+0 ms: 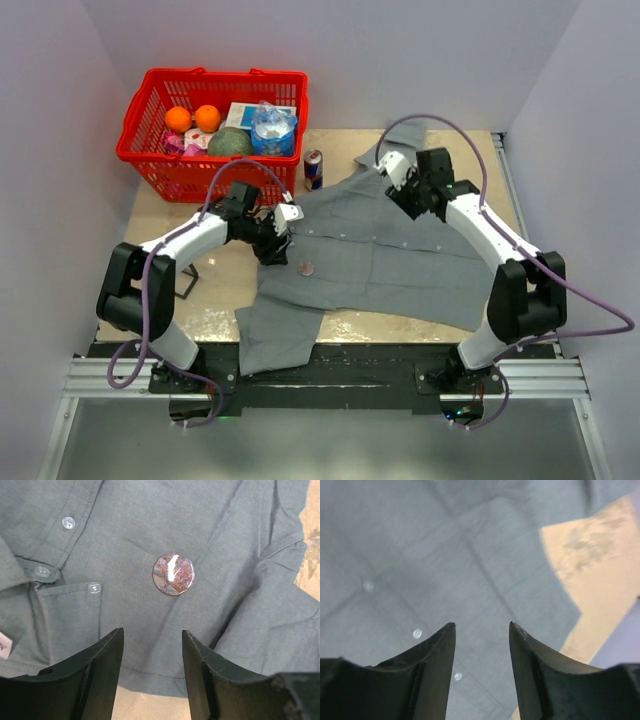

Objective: Remove the brooch from the garment

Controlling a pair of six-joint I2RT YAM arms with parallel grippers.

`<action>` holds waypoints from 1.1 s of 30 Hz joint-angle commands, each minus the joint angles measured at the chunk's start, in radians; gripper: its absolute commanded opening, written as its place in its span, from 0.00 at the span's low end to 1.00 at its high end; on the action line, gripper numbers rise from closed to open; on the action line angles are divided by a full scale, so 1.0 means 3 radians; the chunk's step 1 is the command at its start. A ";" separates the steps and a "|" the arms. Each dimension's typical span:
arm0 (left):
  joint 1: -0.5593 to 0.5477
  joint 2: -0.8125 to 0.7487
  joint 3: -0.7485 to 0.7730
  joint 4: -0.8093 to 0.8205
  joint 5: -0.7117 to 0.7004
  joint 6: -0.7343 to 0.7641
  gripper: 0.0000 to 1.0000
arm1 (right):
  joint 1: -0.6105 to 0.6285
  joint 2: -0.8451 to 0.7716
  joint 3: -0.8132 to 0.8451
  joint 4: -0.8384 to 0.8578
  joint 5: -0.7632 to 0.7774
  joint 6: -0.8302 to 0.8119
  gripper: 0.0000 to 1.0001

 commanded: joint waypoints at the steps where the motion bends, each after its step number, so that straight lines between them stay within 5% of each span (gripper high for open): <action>1: -0.0031 0.0122 -0.0003 0.0164 -0.0093 -0.0072 0.54 | -0.0088 0.0140 -0.0543 -0.0026 -0.0121 -0.0403 0.46; 6: -0.0031 0.0250 0.0027 0.0200 -0.0231 -0.0031 0.53 | -0.0267 0.0410 -0.0774 -0.0061 0.0042 -0.0382 0.39; 22: -0.0348 0.0649 0.0084 0.0323 -0.0067 -0.0087 0.51 | -0.1177 0.0912 -0.0897 0.0052 0.0773 -0.0776 0.36; 33: -0.0348 -0.0072 0.0232 0.0419 -0.0113 -0.0174 0.52 | -0.0754 0.0284 -0.0048 -0.0803 -0.0483 -0.0234 0.53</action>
